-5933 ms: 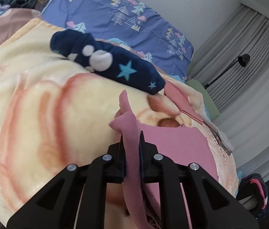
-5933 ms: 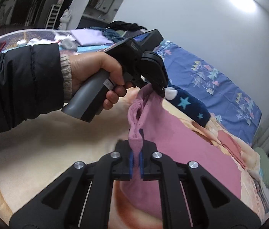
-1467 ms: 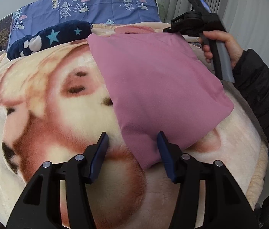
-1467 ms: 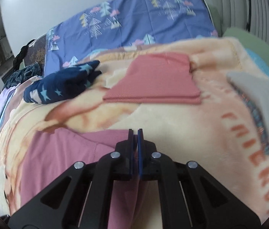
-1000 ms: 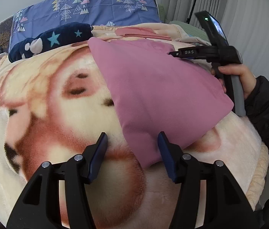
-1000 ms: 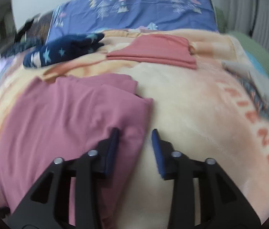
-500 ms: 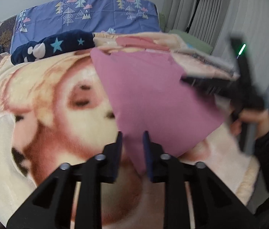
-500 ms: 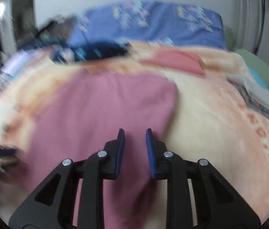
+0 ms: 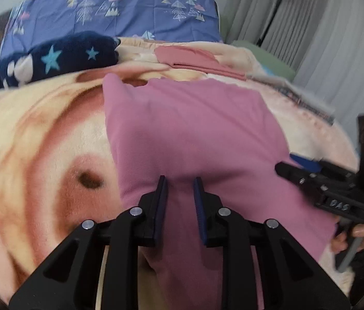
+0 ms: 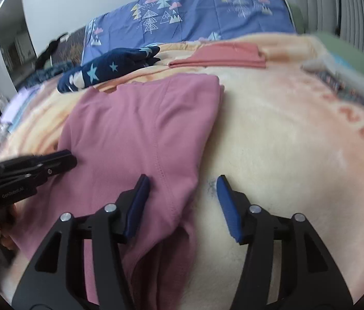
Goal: Fold small clothes
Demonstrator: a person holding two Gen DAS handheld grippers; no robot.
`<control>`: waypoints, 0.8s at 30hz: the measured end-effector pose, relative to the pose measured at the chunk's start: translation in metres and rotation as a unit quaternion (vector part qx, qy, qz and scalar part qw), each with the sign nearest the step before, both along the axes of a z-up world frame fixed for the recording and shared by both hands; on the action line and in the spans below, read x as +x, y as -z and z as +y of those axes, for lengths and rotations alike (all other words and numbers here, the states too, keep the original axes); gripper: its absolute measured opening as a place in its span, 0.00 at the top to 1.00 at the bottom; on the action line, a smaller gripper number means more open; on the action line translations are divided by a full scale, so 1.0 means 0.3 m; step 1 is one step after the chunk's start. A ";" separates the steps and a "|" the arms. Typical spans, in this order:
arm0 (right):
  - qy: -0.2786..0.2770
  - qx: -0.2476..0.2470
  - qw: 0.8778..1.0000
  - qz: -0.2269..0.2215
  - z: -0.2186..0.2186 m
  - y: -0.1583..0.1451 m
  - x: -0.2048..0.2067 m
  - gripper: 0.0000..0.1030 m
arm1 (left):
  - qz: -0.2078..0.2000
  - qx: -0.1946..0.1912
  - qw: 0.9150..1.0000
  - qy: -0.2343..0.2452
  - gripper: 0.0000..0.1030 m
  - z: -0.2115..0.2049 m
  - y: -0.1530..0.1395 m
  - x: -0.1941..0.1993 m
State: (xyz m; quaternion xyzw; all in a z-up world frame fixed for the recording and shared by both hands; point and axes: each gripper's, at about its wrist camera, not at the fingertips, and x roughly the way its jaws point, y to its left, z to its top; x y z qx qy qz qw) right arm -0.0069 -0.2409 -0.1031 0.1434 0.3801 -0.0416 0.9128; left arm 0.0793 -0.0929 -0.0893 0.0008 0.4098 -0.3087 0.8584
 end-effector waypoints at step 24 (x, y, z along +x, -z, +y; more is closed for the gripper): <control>0.000 0.029 1.000 -0.007 -0.010 0.004 -0.011 0.42 | 0.033 -0.025 0.995 -0.087 0.49 0.119 -0.033 0.200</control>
